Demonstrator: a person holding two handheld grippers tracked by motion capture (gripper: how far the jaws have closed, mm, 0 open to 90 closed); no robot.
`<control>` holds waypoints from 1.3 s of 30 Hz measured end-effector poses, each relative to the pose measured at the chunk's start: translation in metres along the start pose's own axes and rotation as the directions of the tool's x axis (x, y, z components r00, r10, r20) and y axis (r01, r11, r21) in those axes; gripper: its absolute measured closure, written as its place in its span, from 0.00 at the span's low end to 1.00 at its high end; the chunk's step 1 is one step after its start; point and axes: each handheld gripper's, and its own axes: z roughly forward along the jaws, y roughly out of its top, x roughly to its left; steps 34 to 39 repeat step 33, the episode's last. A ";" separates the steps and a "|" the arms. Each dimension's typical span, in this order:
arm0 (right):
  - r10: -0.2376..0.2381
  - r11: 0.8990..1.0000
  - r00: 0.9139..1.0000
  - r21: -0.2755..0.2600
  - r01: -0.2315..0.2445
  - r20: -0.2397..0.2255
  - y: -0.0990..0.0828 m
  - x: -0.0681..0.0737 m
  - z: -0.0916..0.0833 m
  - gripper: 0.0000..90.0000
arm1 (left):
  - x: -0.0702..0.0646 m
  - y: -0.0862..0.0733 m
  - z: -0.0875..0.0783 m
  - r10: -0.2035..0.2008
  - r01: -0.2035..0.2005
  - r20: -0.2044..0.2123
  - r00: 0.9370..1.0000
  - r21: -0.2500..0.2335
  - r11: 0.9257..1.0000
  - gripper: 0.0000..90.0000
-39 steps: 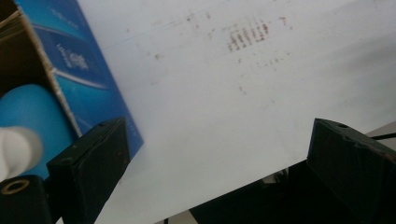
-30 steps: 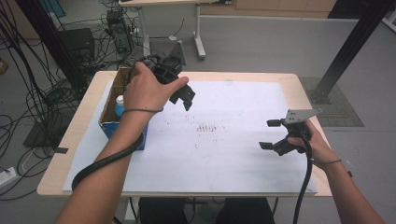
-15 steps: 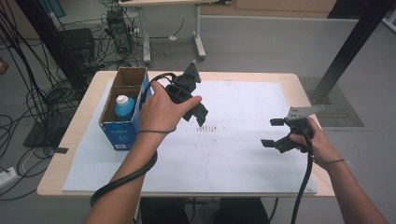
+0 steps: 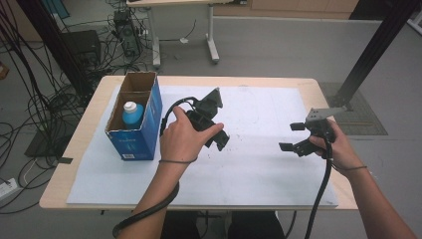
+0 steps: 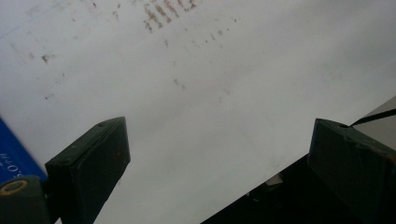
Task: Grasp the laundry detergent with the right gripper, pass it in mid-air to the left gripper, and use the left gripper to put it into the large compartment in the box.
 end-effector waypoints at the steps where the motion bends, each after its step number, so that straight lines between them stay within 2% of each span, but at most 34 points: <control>1: 0.001 1.000 1.000 -0.001 -0.001 -0.001 0.000 -0.001 0.000 0.03 | -0.001 -0.001 0.001 -0.002 0.002 -0.001 1.000 -0.005 1.000 0.07; 10: 0.031 0.999 1.000 0.012 -0.031 -0.002 0.002 -0.004 0.003 0.03 | 0.002 -0.006 0.018 -0.023 0.023 0.023 0.999 -0.016 1.000 0.06; 19: 0.045 0.999 0.999 0.024 -0.046 0.008 0.004 -0.005 0.006 0.03 | 0.003 -0.003 0.037 -0.028 0.027 0.025 0.999 0.017 0.999 0.06; 24: 0.049 0.998 0.999 0.028 -0.049 0.012 0.005 -0.006 0.007 0.03 | 0.007 -0.002 0.039 -0.037 0.036 0.024 0.999 0.017 0.999 0.06; 39: 0.043 0.999 0.999 0.025 -0.043 0.015 0.007 -0.001 0.008 0.03 | 0.005 -0.003 0.038 -0.033 0.033 0.022 0.999 0.019 0.999 0.06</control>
